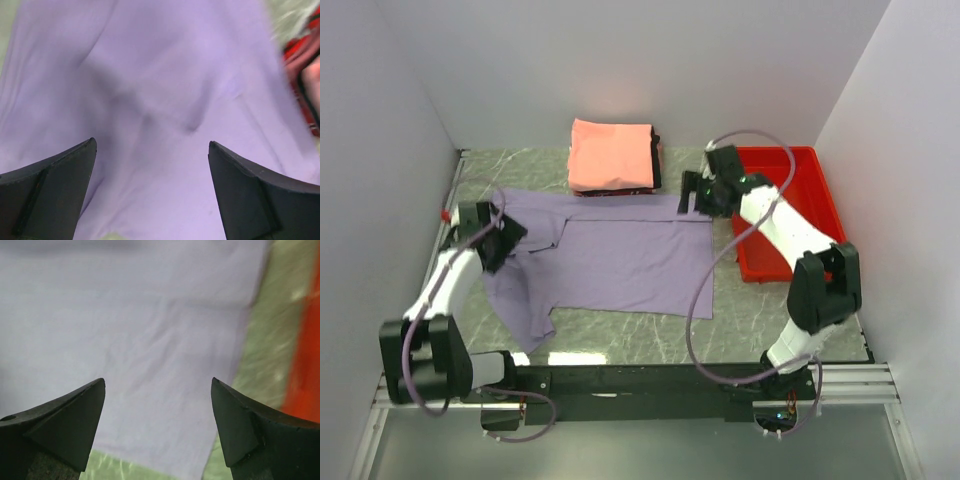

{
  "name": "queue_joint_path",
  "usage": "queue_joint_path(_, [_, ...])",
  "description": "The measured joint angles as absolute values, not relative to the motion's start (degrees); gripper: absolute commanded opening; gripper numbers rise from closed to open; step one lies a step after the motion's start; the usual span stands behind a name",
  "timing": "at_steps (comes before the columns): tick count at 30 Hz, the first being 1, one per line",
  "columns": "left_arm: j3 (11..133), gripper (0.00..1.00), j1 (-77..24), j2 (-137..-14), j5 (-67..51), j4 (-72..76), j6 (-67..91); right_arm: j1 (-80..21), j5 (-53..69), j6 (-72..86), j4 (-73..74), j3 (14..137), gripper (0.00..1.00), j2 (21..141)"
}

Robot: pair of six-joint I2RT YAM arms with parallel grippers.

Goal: Fold and stack the t-shirts
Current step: Fold the tshirt

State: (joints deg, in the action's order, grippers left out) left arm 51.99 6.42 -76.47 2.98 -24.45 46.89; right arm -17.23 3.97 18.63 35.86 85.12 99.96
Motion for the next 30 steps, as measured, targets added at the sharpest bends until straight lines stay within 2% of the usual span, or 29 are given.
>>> queue_joint_path(4, [38.57, 0.99, 6.28, -68.42, 2.9, -24.86, 52.31, -24.01, 4.32, 20.67, 31.62, 73.6, 0.92, 93.91])
queue_joint_path(9, [30.39, 1.0, 6.26, -65.23, 2.42, -24.88, 55.44, -29.54, 6.66, 22.79, 28.8, 64.27, 0.92, 94.02])
queue_joint_path(19, [31.0, 1.0, 6.13, -66.0, 9.69, -27.35, 59.57, -29.74, 6.72, 24.62, 25.21, 54.08, 0.92, 94.0])
queue_joint_path(30, [37.12, 0.99, 8.05, -74.87, 18.55, -29.41, 60.27, -29.3, 6.55, 24.49, 23.59, 53.84, 0.92, 93.95])
